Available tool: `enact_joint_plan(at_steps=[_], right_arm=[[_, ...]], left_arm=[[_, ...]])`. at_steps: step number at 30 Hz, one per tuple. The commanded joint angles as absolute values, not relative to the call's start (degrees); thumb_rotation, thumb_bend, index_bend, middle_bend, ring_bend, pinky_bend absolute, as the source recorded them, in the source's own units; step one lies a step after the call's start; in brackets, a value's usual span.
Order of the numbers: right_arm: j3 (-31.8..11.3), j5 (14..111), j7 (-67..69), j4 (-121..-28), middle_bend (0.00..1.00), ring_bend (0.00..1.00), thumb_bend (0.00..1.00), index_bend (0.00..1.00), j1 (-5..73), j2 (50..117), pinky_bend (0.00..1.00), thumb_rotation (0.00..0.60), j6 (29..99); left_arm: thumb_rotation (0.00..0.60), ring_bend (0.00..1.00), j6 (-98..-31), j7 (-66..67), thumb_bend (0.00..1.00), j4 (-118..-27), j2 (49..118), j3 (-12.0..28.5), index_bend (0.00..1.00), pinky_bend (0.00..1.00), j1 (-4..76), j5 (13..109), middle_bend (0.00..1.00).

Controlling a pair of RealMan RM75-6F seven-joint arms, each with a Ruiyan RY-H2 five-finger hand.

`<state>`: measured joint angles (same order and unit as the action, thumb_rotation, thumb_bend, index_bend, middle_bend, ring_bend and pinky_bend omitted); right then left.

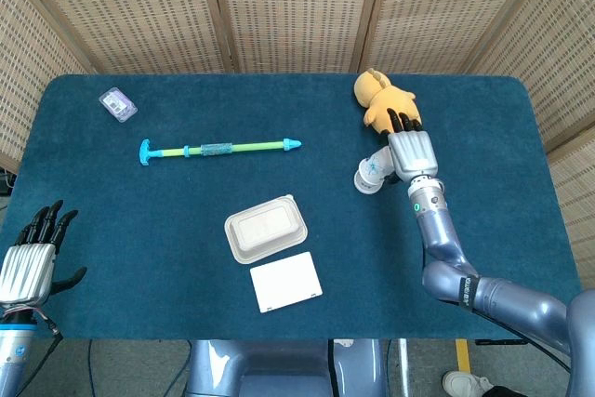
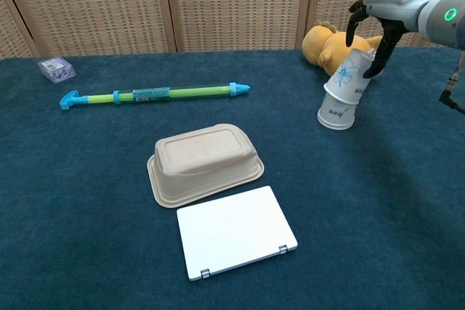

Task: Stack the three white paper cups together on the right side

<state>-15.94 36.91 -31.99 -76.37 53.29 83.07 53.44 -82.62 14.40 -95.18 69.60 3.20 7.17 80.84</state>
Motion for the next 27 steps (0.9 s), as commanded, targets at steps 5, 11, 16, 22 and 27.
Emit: enact_joint_plan(at_steps=[5,11,16,22,27], right_arm=[[-15.64,36.55,-32.56,-79.57,0.0,0.0,0.2,0.23,52.92,81.26,0.14,0.6,54.19],[-14.98,37.47,-32.82,-84.02,0.0,0.0,0.2,0.23,51.77,78.74,0.14,0.6,55.91],[-12.27,44.44,-29.28,-90.25,0.0,0.0,0.2,0.22,47.19,75.57,0.13,0.6,60.19],[-5.77,55.37,-23.62,-96.2,0.0,0.0,0.18,0.04,39.04,72.1,0.05,0.6,65.85],[-0.08,64.21,-19.46,-97.41,0.0,0.0,0.16,0.0,32.31,71.11,0.03,0.6,71.03]], left_arm=[[0.6,0.0,-82.87,14.33,0.23,-95.31,69.54,3.05,0.12,0.16,7.1,81.25,0.0],[0.6,0.0,-82.99,13.82,0.23,-95.35,69.31,3.1,0.12,0.16,7.03,81.3,0.0],[0.6,0.0,-83.01,13.18,0.23,-95.08,69.21,3.15,0.12,0.16,6.96,81.19,0.0],[0.6,0.0,-82.33,12.13,0.23,-94.72,69.39,3.16,0.01,0.14,7.13,80.86,0.0],[0.6,0.0,-83.2,11.12,0.21,-94.11,69.64,3.43,0.0,0.12,6.97,81.35,0.0]])
